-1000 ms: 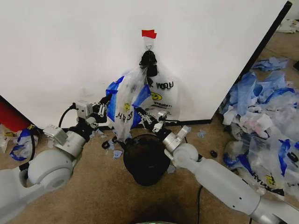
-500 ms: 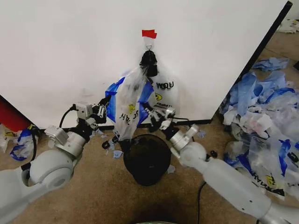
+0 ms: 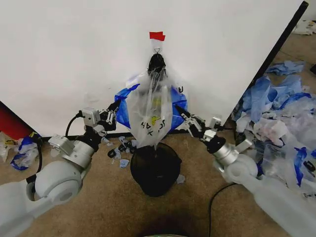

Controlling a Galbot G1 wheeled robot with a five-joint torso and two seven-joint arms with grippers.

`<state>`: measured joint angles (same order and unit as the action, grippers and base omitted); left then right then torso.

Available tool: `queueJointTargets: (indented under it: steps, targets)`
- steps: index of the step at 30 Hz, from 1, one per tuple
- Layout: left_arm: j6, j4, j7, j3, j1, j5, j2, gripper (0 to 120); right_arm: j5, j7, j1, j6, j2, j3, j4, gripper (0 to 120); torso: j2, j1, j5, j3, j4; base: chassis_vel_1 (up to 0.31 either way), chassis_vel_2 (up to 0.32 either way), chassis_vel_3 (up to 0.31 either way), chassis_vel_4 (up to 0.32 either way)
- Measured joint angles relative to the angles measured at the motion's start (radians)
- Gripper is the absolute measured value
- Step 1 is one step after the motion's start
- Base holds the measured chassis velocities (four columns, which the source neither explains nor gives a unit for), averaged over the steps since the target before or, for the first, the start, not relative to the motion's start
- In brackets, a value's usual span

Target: Pick up the garbage bag from the wall and place it over the trash bin.

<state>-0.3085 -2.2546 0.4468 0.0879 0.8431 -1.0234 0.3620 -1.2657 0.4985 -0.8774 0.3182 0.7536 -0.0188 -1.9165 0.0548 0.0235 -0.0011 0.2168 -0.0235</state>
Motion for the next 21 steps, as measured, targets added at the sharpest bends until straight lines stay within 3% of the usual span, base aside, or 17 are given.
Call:
queueJointTargets:
  steps: [11, 21]
  targets:
    - [0.005, 0.012, 0.006, -0.012, 0.012, 0.011, 0.044, 0, -0.001, 0.004, -0.084, 0.011, -0.013, -0.094, -0.009, 0, 0.0, 0.0, 0.0, 0.0, -0.0001, 0.0, 0.0, 0.0, 0.0]
    - [0.015, -0.065, 0.013, -0.038, 0.067, 0.033, 0.055, 0, 0.021, 0.021, -0.252, 0.014, -0.036, -0.202, -0.105, 0, 0.0, 0.0, -0.0001, 0.0, -0.0003, 0.0, 0.0, 0.0, 0.0]
